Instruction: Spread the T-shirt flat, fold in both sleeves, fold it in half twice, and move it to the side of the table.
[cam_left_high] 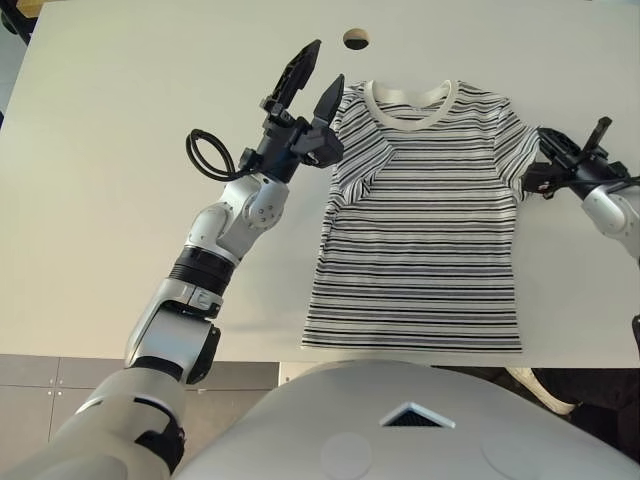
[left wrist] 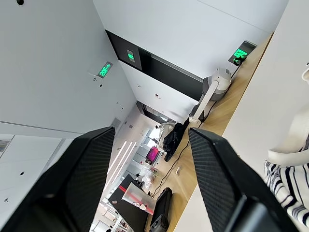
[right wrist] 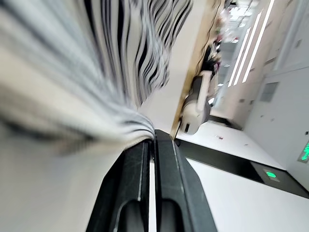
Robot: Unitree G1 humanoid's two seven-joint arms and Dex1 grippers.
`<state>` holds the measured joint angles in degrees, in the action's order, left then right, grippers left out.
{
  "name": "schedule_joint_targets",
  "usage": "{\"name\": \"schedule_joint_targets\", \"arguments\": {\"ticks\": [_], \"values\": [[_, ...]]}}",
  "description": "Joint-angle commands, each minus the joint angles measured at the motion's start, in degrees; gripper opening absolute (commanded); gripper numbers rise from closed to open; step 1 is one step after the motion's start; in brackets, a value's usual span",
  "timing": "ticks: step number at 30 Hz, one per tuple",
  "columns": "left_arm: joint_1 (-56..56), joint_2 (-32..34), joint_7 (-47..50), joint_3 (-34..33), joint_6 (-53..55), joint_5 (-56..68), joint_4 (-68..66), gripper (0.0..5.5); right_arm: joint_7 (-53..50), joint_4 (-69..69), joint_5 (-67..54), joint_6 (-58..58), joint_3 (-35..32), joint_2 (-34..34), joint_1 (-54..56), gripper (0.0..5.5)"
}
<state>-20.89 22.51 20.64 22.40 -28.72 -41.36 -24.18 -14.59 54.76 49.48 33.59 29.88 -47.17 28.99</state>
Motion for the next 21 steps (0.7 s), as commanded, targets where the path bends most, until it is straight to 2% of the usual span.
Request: {"name": "schedule_joint_targets", "arguments": {"ticks": [1, 5, 10, 21], "values": [[0.47, 0.14, -1.0, -0.34, 0.37, -0.08, 0.51, 2.86, -3.85, -9.49, -3.55, -0.86, -5.11, -0.92, -3.09, 0.11], [0.11, 0.17, 0.05, 0.41, 0.71, -1.49, -1.93, 2.86, -4.64, -13.92, -3.59, -3.87, -7.52, -0.83, -4.61, 0.11], [0.51, -0.22, 0.08, 1.0, 0.29, -1.9, -3.05, 2.86, -4.66, -16.1, -2.1, -4.84, -7.21, -0.3, -5.07, 0.11], [0.5, -1.31, -1.06, 3.71, -0.65, -2.96, -4.1, 2.86, -3.07, -12.94, 6.19, -2.37, 2.74, 5.12, -3.1, 0.11]]}}
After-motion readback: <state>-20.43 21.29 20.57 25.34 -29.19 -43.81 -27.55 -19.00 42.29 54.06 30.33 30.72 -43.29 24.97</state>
